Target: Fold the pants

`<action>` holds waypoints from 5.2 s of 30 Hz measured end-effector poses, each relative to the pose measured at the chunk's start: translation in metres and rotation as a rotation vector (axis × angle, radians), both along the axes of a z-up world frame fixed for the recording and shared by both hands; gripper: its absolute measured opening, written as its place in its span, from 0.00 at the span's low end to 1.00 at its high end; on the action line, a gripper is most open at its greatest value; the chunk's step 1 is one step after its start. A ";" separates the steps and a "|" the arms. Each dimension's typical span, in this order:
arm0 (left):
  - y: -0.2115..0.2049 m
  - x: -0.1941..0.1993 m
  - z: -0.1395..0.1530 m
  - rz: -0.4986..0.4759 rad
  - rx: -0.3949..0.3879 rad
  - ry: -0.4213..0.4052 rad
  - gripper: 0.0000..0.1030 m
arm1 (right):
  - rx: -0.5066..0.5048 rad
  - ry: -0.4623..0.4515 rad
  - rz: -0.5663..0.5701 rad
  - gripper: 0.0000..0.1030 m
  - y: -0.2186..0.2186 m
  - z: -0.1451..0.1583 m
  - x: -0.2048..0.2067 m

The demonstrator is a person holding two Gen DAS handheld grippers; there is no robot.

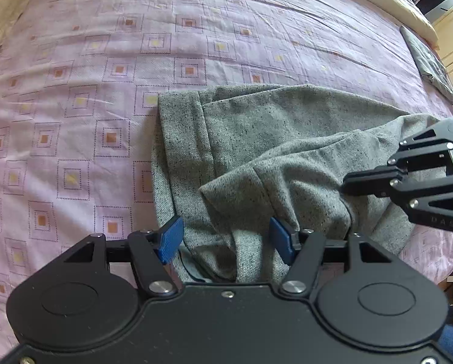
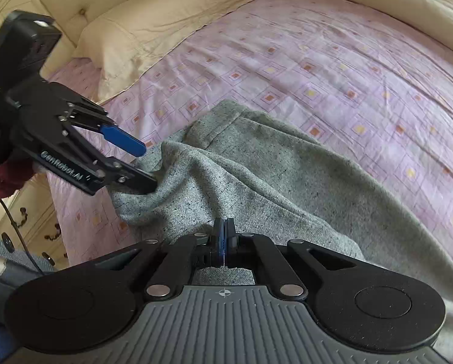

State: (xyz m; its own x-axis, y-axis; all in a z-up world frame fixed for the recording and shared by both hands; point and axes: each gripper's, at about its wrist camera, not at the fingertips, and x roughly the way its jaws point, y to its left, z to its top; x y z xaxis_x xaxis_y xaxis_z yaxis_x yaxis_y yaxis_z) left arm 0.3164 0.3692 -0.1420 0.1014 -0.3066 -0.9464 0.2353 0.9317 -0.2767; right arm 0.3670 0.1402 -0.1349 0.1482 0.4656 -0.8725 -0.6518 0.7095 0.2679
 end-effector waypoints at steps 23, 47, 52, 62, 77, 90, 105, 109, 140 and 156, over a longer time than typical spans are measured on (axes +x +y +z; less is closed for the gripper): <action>0.007 0.038 -0.024 0.147 -0.166 0.055 0.60 | 0.045 0.030 -0.160 0.03 -0.015 -0.004 -0.034; -0.028 0.095 -0.022 0.141 0.218 -0.109 0.46 | -0.015 0.035 -0.595 0.03 -0.085 -0.010 -0.064; -0.025 0.092 -0.013 0.128 0.547 -0.233 0.46 | -0.163 0.159 -0.630 0.03 -0.098 -0.049 -0.080; -0.104 0.023 0.020 0.017 0.305 -0.247 0.48 | -0.108 -0.029 -0.833 0.05 -0.129 -0.020 -0.092; -0.186 -0.048 0.002 -0.178 0.332 -0.218 0.51 | -0.148 -0.152 -0.977 0.14 -0.192 -0.015 -0.125; -0.243 -0.077 -0.046 -0.143 0.291 0.027 0.55 | -0.297 -0.132 -0.898 0.34 -0.280 -0.054 -0.131; -0.441 -0.064 -0.033 0.018 0.290 -0.042 0.52 | 0.051 -0.131 -1.274 0.37 -0.520 -0.007 -0.152; -0.464 -0.079 -0.041 -0.022 0.382 -0.061 0.54 | 0.077 -0.114 -1.440 0.46 -0.585 -0.011 -0.171; -0.613 0.060 -0.047 -0.066 0.364 -0.074 0.45 | 0.383 -0.051 -1.440 0.12 -0.687 -0.029 -0.150; -0.599 -0.039 -0.053 -0.133 0.320 0.041 0.45 | 0.388 -0.077 -1.416 0.12 -0.676 -0.004 -0.146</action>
